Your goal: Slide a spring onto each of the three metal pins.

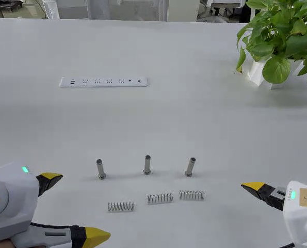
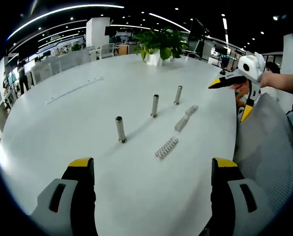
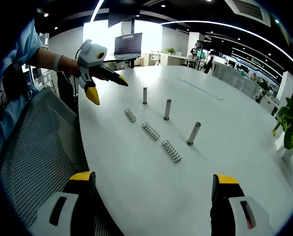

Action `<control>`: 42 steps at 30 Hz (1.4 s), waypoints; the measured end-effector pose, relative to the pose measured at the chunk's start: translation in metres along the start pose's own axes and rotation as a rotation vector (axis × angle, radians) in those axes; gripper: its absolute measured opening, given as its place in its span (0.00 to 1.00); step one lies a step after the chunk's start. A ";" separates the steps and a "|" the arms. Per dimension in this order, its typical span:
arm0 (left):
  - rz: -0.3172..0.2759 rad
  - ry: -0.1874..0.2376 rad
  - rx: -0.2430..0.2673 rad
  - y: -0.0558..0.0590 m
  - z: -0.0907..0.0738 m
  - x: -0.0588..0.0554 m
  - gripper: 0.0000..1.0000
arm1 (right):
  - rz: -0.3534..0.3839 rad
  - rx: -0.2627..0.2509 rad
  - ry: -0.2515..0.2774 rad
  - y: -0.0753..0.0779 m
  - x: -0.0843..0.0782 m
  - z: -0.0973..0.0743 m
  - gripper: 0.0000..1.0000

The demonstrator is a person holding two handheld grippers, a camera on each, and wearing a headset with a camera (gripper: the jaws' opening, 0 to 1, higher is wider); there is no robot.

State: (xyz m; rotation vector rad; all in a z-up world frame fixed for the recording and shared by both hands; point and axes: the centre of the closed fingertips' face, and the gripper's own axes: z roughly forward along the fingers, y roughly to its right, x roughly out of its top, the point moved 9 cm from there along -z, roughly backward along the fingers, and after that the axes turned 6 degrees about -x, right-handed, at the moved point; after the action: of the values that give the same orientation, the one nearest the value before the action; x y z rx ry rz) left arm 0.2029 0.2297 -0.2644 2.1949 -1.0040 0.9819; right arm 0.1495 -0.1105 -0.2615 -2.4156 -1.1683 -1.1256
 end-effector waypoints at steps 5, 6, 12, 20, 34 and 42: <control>0.030 -0.017 -0.052 0.009 0.002 -0.001 0.95 | -0.003 -0.003 0.005 0.000 0.002 0.000 0.98; 0.035 -0.025 -0.072 0.011 0.002 -0.002 0.93 | -0.001 -0.004 0.006 0.000 0.002 0.000 0.98; 0.107 -0.043 -0.091 0.011 0.010 0.000 0.82 | 0.012 -0.006 0.008 -0.001 -0.001 0.000 0.98; 0.206 -0.081 -0.113 0.007 0.027 0.009 0.59 | 0.029 -0.016 0.002 0.000 -0.005 -0.004 0.97; 0.311 -0.221 -0.155 -0.001 0.053 0.017 0.30 | 0.058 -0.043 0.001 0.000 -0.012 -0.011 0.97; 0.351 -0.282 -0.172 -0.004 0.061 0.015 0.19 | 0.069 -0.051 0.001 0.000 -0.014 -0.015 0.97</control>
State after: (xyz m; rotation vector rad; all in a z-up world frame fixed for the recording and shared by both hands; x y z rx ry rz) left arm 0.2370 0.1832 -0.2891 2.0904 -1.5828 0.7055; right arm 0.1361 -0.1262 -0.2613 -2.4729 -1.0600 -1.1494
